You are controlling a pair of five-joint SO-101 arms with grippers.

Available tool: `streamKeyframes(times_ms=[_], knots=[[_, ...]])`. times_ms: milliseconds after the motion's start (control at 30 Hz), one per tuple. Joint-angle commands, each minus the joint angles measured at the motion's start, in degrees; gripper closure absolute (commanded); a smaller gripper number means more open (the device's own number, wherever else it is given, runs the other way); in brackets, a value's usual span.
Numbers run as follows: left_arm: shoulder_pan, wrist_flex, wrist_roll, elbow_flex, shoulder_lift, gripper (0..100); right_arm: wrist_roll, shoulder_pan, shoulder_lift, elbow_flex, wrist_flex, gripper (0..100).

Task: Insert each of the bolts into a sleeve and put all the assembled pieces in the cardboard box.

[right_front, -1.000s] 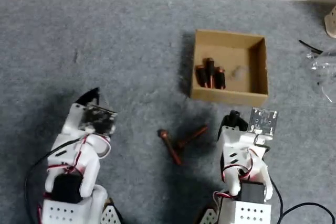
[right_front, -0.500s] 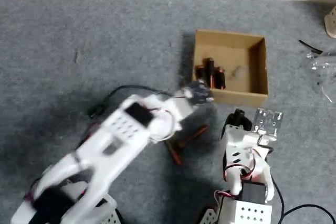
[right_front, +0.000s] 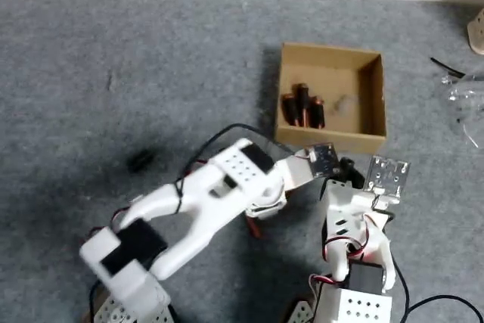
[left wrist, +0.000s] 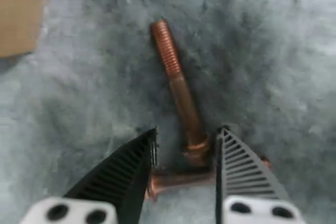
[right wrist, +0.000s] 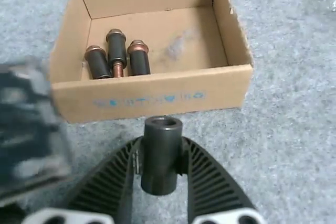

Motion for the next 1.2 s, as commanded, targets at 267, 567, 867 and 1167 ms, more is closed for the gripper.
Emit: streamKeyframes(times_ms=[267,567,867,1167], knots=[[-3.0,8.7,-0.5,-18.0,16.4,82,0.8,0.7,-1.2,3.6,-2.2,99.4],[-3.0,14.8,-4.7,-18.2,17.1,92,0.8,0.7,-1.2,3.6,-2.2,99.4],[-5.0,15.6,-5.5,-15.2,16.2,99,0.8,0.7,-1.2,3.7,-2.2,99.4],[-13.1,21.4,-5.4,-15.4,-2.2,99,0.8,0.5,-1.2,3.6,-2.2,99.4]])
